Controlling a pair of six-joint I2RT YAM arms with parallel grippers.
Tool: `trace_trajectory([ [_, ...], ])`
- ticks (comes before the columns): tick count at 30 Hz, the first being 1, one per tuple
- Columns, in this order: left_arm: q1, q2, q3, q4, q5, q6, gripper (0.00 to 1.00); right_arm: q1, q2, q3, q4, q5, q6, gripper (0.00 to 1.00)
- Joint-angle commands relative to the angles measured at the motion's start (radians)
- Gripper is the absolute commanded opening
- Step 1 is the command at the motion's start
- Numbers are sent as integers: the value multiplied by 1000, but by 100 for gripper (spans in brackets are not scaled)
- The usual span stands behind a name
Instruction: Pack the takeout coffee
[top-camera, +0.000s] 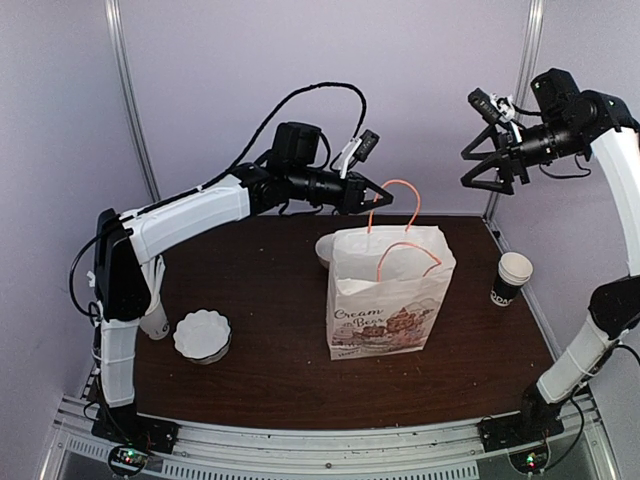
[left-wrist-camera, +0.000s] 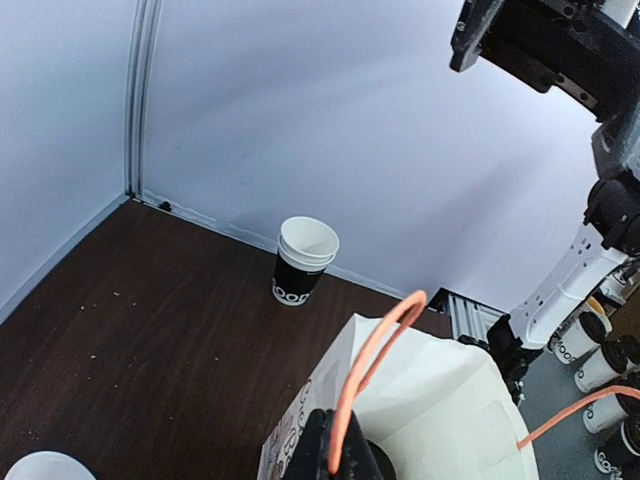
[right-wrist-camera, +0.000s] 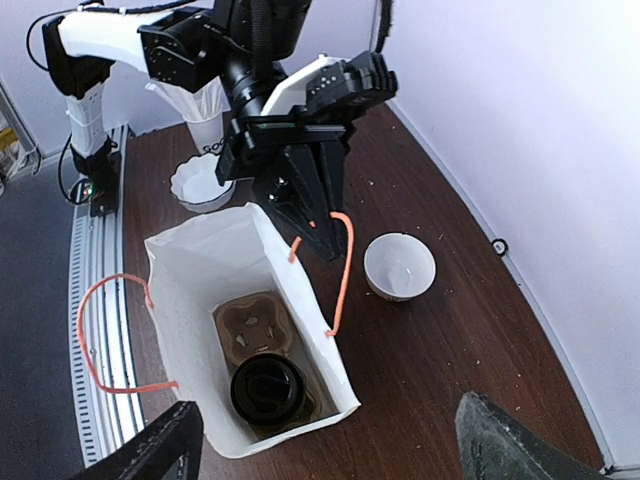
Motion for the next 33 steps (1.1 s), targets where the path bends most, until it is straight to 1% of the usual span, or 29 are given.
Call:
trace_trajectory([
  [1, -26, -25, 38, 46, 61, 15, 0, -70, -55, -89, 58, -83, 49, 90],
  [3, -45, -50, 29, 17, 73, 36, 0, -81, -74, -131, 81, -70, 58, 90],
  [6, -86, -108, -29, -23, 67, 83, 0, -88, -98, -192, 120, -47, 69, 90],
  [11, -171, -235, -181, -78, -17, 187, 0, -91, -128, -274, 165, -35, 83, 90],
  [16, -235, -356, -349, -65, -96, 238, 0, -91, -155, -351, 216, -49, 108, 90],
  [20, -261, -405, -480, -27, -113, 260, 0, -91, -174, -403, 246, -56, 121, 90],
  [27, -304, -437, -575, 19, -101, 272, 0, -90, -202, -456, 247, -57, 112, 90],
  [33, -313, -428, -557, 19, -140, 271, 0, -90, -239, -498, 258, -60, 118, 90],
])
